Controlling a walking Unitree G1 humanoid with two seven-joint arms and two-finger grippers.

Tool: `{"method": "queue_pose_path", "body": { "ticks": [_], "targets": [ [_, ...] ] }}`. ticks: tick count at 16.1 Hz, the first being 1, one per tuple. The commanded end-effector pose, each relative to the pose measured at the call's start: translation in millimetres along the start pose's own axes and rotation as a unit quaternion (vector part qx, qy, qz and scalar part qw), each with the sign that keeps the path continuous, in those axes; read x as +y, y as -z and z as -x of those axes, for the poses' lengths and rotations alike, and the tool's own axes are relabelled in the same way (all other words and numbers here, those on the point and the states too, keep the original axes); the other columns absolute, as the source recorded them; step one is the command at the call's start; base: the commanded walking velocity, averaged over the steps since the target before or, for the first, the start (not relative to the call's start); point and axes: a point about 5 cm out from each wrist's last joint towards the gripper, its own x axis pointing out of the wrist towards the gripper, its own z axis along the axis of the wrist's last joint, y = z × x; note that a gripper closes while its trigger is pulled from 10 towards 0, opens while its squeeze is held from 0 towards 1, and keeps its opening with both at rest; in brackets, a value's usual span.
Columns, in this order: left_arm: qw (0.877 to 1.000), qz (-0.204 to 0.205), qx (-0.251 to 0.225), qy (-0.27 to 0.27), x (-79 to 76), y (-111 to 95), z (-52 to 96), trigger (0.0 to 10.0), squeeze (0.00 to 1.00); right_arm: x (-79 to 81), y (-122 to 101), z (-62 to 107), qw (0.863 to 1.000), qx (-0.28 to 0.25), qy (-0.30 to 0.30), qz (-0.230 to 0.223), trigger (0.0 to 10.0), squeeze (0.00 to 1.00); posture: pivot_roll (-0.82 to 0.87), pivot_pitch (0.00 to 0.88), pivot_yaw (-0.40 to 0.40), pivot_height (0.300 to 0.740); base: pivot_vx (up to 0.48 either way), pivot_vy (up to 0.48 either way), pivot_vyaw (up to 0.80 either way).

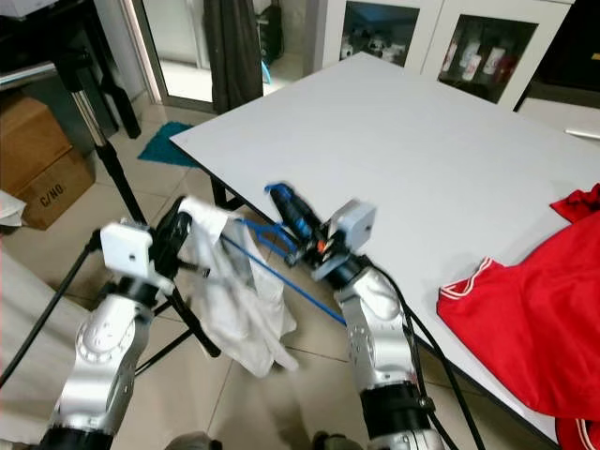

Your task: Hang hanger

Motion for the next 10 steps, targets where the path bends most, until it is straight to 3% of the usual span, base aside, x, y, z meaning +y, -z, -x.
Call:
{"method": "queue_pose_path", "body": {
  "ticks": [1, 3, 7, 10],
  "targets": [
    [1.000, -0.004, -0.008, 0.002, -2.9, -5, 0.2, 10.0, 0.00, 3.0, -3, 0.1, 1.000, -0.003, -0.018, 0.021, 10.0, 0.00, 0.09, 0.000, 0.002, 0.740, 0.000, 0.000, 0.00],
    [1.000, -0.001, 0.018, 0.004, -4.8, 5, 13.1, 10.0, 0.00, 6.6, 1, 8.0, 0.999, 0.016, -0.044, 0.013, 10.0, 0.00, 0.09, 0.000, 0.003, 0.740, 0.000, 0.000, 0.00],
    [0.994, -0.041, 0.087, 0.060, -13.7, 33, 33.8, 10.0, 0.00, 3.2, 15, 22.5, 0.993, 0.066, -0.096, 0.019, 10.0, 0.00, 0.08, 0.000, 0.000, 0.740, 0.000, 0.000, 0.00],
    [0.985, -0.076, 0.109, 0.108, -13.6, 42, 38.9, 10.0, 0.00, -0.9, 18, 27.8, 0.989, 0.085, -0.118, 0.018, 10.0, 0.00, 0.09, 0.000, -0.007, 0.740, 0.000, 0.000, 0.00]
  ]
}}
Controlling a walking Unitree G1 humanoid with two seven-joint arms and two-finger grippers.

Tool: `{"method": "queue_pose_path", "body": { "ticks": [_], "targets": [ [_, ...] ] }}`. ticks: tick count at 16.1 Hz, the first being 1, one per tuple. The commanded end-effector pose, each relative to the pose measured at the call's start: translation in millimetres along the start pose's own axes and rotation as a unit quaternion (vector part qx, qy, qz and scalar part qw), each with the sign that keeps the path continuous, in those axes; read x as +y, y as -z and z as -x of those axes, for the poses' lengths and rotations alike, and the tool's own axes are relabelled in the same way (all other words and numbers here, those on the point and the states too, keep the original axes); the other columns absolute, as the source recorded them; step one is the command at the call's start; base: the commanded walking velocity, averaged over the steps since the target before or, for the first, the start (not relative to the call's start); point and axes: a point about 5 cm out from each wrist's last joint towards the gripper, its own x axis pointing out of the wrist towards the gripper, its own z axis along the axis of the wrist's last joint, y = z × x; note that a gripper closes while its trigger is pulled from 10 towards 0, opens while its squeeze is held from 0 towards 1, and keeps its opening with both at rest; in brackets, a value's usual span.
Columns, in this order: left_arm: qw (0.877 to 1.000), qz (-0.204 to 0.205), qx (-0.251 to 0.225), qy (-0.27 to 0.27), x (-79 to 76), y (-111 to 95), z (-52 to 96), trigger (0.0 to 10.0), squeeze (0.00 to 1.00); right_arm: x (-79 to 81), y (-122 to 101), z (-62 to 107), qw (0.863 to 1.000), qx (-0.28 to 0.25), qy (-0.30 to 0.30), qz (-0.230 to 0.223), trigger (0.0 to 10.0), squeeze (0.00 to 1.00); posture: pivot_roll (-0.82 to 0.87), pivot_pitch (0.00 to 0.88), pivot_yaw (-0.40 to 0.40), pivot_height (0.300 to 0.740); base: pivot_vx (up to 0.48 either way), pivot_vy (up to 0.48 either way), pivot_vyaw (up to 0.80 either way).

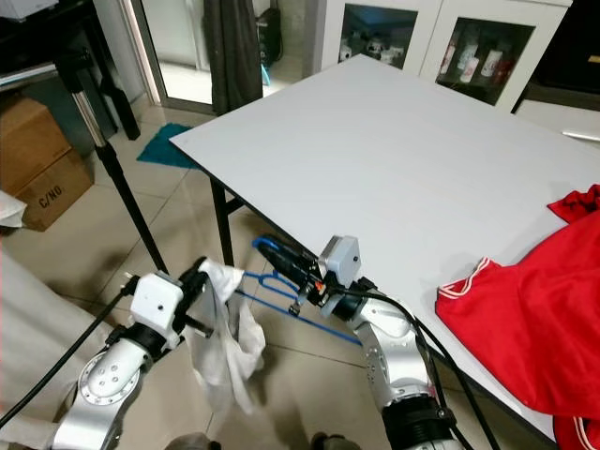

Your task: Hang hanger

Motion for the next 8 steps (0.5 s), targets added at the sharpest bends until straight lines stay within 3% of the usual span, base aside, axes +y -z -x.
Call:
{"method": "queue_pose_path", "body": {
  "ticks": [1, 6, 7, 8],
  "targets": [
    [1.000, -0.018, -0.008, 0.016, 1.3, -3, -2.3, 10.0, 0.00, -2.5, -5, -4.0, 1.000, -0.009, -0.012, 0.010, 10.0, 0.00, 0.09, 0.000, -0.007, 0.740, 0.000, 0.000, 0.00],
    [0.999, -0.034, -0.014, 0.036, 12.4, -5, -6.1, 10.0, 0.00, -3.9, -1, -8.5, 1.000, -0.015, -0.010, -0.001, 10.0, 0.00, 0.09, 0.000, 0.005, 0.740, 0.000, 0.000, 0.00],
    [0.999, -0.017, -0.016, 0.028, 12.5, -5, -7.5, 10.0, 0.00, -3.7, -1, -8.9, 1.000, -0.015, -0.006, -0.002, 10.0, 0.00, 0.09, 0.000, 0.006, 0.740, 0.000, 0.000, 0.00],
    [0.999, 0.025, -0.020, 0.011, 12.1, -4, -9.8, 10.0, 0.00, -3.4, 0, -9.4, 1.000, -0.017, -0.001, -0.004, 10.0, 0.00, 0.09, 0.000, 0.009, 0.740, 0.000, 0.000, 0.00]
  ]
}}
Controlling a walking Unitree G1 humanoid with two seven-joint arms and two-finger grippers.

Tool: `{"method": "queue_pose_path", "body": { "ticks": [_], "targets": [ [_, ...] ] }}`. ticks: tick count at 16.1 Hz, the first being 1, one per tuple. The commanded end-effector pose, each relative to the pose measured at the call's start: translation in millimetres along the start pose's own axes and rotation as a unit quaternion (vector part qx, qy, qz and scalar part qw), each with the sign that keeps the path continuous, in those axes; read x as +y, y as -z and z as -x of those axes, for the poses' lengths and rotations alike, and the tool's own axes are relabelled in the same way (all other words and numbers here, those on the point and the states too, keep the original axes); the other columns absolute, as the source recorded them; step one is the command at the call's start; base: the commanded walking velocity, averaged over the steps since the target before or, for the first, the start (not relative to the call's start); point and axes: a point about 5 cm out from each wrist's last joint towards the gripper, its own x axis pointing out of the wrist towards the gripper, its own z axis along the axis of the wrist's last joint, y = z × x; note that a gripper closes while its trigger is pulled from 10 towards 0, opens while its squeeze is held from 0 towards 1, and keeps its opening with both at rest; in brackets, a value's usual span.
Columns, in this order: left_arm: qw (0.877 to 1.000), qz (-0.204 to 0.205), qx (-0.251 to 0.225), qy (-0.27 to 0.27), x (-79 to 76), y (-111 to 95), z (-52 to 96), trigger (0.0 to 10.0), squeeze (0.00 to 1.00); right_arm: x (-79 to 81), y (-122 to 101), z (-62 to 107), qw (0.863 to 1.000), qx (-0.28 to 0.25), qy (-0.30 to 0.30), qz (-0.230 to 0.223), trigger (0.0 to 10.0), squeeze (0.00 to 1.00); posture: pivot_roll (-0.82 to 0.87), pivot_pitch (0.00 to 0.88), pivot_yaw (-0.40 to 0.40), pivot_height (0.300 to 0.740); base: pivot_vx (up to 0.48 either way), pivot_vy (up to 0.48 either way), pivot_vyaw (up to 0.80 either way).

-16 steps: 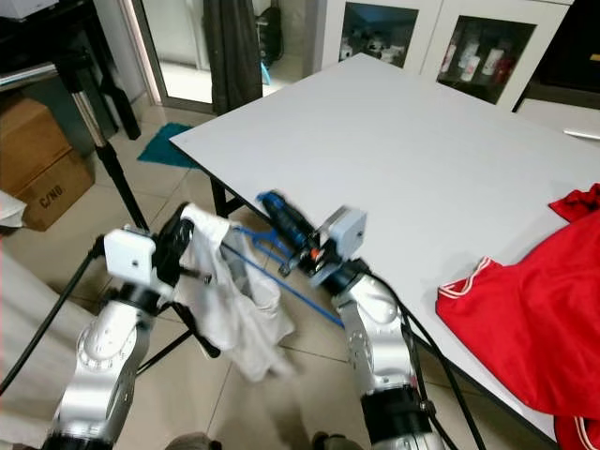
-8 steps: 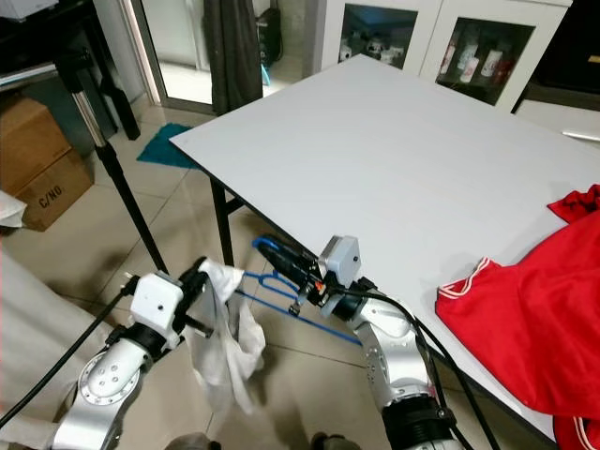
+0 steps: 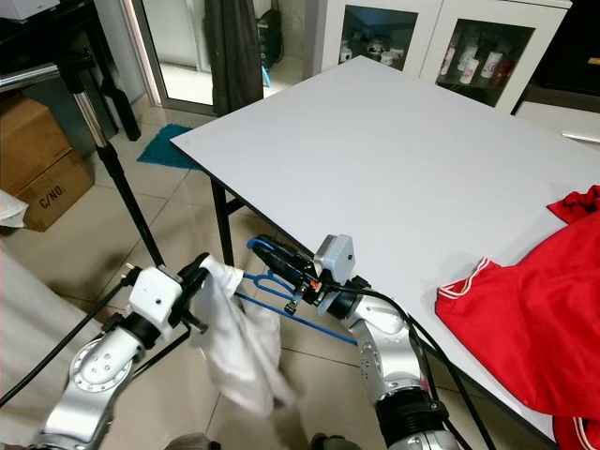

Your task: Hang hanger

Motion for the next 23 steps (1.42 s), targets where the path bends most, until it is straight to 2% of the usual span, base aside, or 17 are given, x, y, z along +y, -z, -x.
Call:
{"method": "queue_pose_path", "body": {
  "ticks": [1, 3, 4, 5, 6, 10, 15, 23],
  "targets": [
    [0.999, 0.038, -0.009, -0.015, 3.0, -0.6, -3.3, 10.0, 0.00, -3.2, -4.0, -2.4, 1.000, -0.012, 0.008, 0.009, 10.0, 0.00, 0.08, 0.000, 0.010, 0.740, 0.000, 0.000, 0.00],
    [0.998, 0.056, -0.007, -0.023, 2.6, 3.2, -4.6, 10.0, 0.00, -3.1, -3.5, -3.0, 1.000, -0.014, 0.012, 0.008, 10.0, 0.00, 0.08, 0.000, 0.011, 0.740, 0.000, 0.000, 0.00],
    [0.998, 0.058, -0.005, -0.021, 2.1, 5.4, -4.8, 8.3, 0.00, -3.0, -3.3, -3.5, 1.000, -0.015, 0.012, 0.009, 10.0, 0.00, 0.08, 0.000, 0.010, 0.740, 0.000, 0.000, 0.00],
    [0.998, 0.058, -0.003, -0.018, 2.0, 6.8, -4.7, 4.7, 0.00, -3.1, -3.6, -4.2, 1.000, -0.016, 0.013, 0.009, 10.0, 0.00, 0.08, 0.000, 0.010, 0.740, 0.000, 0.000, 0.00],
    [0.998, 0.060, -0.004, -0.017, 2.3, 7.3, -4.4, 0.0, 0.00, -3.6, -3.9, -4.8, 1.000, -0.017, 0.014, 0.010, 10.0, 0.00, 0.08, 0.000, 0.009, 0.740, 0.000, 0.000, 0.00],
    [0.997, 0.070, -0.012, -0.003, 0.3, 7.6, -4.4, 0.0, 0.00, -4.4, -4.7, -5.4, 1.000, -0.020, 0.016, 0.011, 10.0, 0.00, 0.08, 0.000, 0.008, 0.740, 0.000, 0.000, 0.00],
    [0.998, 0.055, -0.012, 0.013, -1.4, 7.8, -3.9, 0.0, 0.00, -4.8, -3.1, -4.8, 1.000, -0.015, 0.010, 0.013, 10.0, 0.00, 0.08, 0.000, 0.006, 0.740, 0.000, 0.000, 0.00],
    [0.998, 0.053, -0.023, 0.019, -3.9, 4.3, -11.3, 0.0, 0.00, -5.4, -2.5, -9.7, 1.000, -0.017, 0.006, 0.011, 10.0, 0.00, 0.08, 0.000, 0.004, 0.740, 0.000, 0.000, 0.00]
  ]
}}
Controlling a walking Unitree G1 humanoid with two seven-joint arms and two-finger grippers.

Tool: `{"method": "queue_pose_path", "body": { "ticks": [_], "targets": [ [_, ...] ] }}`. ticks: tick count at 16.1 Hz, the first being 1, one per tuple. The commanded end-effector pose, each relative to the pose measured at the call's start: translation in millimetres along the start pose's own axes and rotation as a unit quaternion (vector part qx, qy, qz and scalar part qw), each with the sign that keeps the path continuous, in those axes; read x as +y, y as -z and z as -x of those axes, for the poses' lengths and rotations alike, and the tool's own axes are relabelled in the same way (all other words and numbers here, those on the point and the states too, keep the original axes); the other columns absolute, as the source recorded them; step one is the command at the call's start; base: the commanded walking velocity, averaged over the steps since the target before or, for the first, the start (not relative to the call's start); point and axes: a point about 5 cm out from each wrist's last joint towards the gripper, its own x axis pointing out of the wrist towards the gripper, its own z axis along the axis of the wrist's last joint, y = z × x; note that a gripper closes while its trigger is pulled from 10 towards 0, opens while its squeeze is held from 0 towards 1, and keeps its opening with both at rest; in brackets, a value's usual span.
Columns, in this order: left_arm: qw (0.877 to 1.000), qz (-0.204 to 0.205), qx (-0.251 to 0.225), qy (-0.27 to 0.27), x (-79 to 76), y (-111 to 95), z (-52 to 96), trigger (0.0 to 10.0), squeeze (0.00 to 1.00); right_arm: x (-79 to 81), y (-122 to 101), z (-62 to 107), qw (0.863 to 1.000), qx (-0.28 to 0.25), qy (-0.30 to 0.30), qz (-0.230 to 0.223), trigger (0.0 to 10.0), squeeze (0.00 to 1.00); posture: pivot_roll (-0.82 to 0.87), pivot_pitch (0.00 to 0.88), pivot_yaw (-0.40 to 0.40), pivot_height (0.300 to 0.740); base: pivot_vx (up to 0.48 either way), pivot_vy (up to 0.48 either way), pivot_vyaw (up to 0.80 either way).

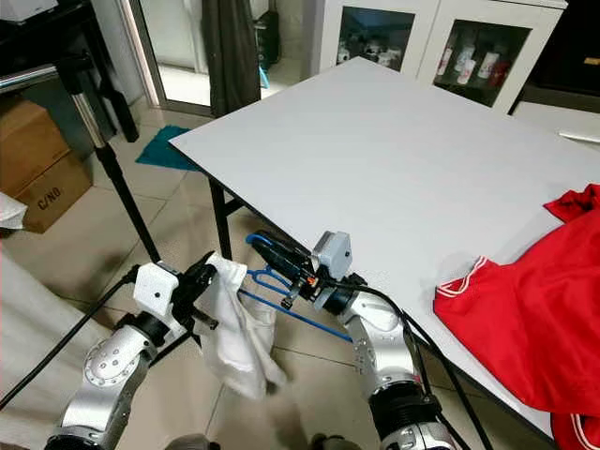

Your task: Hang hanger

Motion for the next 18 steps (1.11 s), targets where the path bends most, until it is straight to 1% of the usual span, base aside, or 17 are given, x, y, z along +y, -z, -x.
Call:
{"method": "queue_pose_path", "body": {
  "ticks": [1, 5, 6, 7, 18],
  "targets": [
    [1.000, -0.009, -0.008, 0.007, -0.2, -3.0, -3.6, 0.0, 0.00, -2.8, -4.8, -4.7, 1.000, -0.010, -0.002, 0.012, 10.0, 0.00, 0.08, 0.000, 0.005, 0.740, 0.000, 0.000, 0.00],
    [1.000, -0.010, -0.009, 0.007, -0.3, -3.1, -5.8, 0.0, 0.00, -3.4, -4.7, -5.6, 1.000, -0.011, 0.000, 0.013, 10.0, 0.00, 0.08, 0.000, 0.004, 0.740, 0.000, 0.000, 0.00],
    [1.000, -0.013, -0.006, 0.005, -0.3, -2.7, -6.5, 8.5, 0.00, -3.1, -4.7, -5.8, 1.000, -0.011, -0.001, 0.013, 10.0, 0.00, 0.08, 0.000, 0.004, 0.740, 0.000, 0.000, 0.00],
    [1.000, -0.014, -0.004, 0.004, -0.4, -2.3, -6.6, 10.0, 0.00, -3.0, -4.6, -5.8, 1.000, -0.011, -0.001, 0.013, 10.0, 0.00, 0.08, 0.000, 0.004, 0.740, 0.000, 0.000, 0.00],
    [1.000, -0.023, -0.001, 0.002, -1.7, -0.7, -7.6, 10.0, 0.00, -1.1, -4.2, -6.3, 1.000, -0.012, -0.007, 0.015, 10.0, 0.00, 0.08, 0.000, 0.001, 0.740, 0.000, 0.000, 0.00]
  ]
}}
